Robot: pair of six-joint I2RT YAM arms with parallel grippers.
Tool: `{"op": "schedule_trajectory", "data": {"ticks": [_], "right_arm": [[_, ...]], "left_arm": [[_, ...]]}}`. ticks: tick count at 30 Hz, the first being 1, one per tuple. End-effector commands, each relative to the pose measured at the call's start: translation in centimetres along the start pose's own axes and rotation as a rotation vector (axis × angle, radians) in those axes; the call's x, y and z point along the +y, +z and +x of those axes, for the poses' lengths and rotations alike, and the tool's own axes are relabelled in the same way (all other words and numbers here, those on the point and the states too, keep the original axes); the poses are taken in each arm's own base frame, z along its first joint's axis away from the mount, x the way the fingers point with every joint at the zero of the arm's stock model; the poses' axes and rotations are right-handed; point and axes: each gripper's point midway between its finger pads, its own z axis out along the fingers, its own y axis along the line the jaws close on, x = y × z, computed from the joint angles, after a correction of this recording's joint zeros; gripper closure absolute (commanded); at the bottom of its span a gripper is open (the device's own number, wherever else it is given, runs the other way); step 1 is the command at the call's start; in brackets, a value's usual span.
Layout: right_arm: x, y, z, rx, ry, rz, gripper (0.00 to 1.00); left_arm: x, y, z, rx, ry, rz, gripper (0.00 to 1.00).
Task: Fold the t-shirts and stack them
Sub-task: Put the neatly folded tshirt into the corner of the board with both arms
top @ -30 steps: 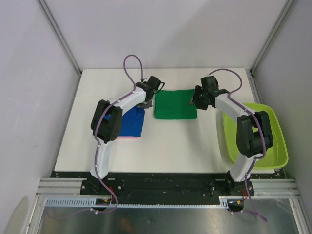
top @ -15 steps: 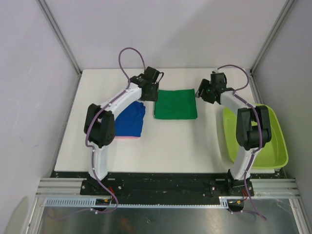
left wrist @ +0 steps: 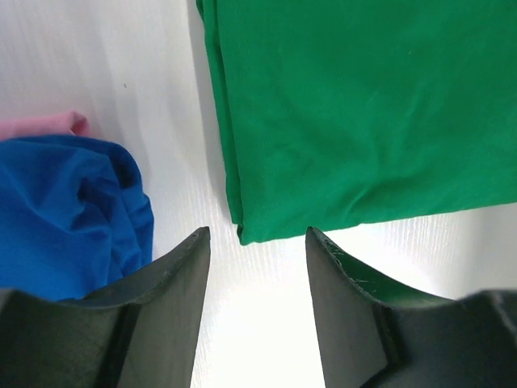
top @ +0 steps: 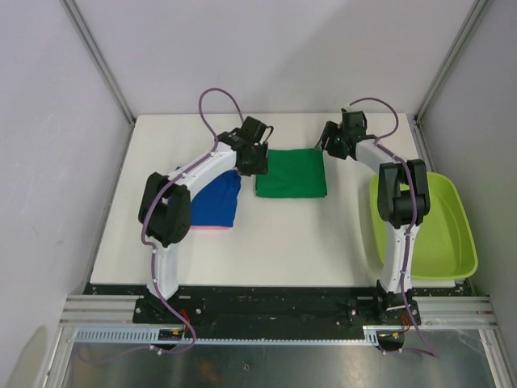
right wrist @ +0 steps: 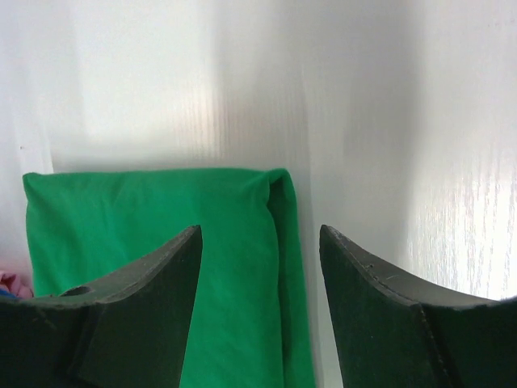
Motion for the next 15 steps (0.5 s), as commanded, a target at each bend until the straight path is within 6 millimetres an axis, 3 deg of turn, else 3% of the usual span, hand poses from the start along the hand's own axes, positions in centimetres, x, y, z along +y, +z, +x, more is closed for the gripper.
{"op": "schedule_trajectory", "data": {"ticks": [1, 8, 15], "right_arm": [[0.3, 1.3, -0.6, 0.008, -0.015, -0.032, 0.35], [-0.4, 3.2, 1.1, 0.063, -0.013, -0.025, 0.35], [0.3, 3.9, 3.4, 0.109, -0.037, -0.015, 0.37]], "left_arm": [[-1.3, 0.3, 0.6, 0.009, -0.052, 0.060, 0.44], [-1.5, 1.6, 2.2, 0.050, -0.082, 0.098, 0.44], [-1.1, 2.5, 3.2, 0.072, -0.112, 0.110, 0.45]]}}
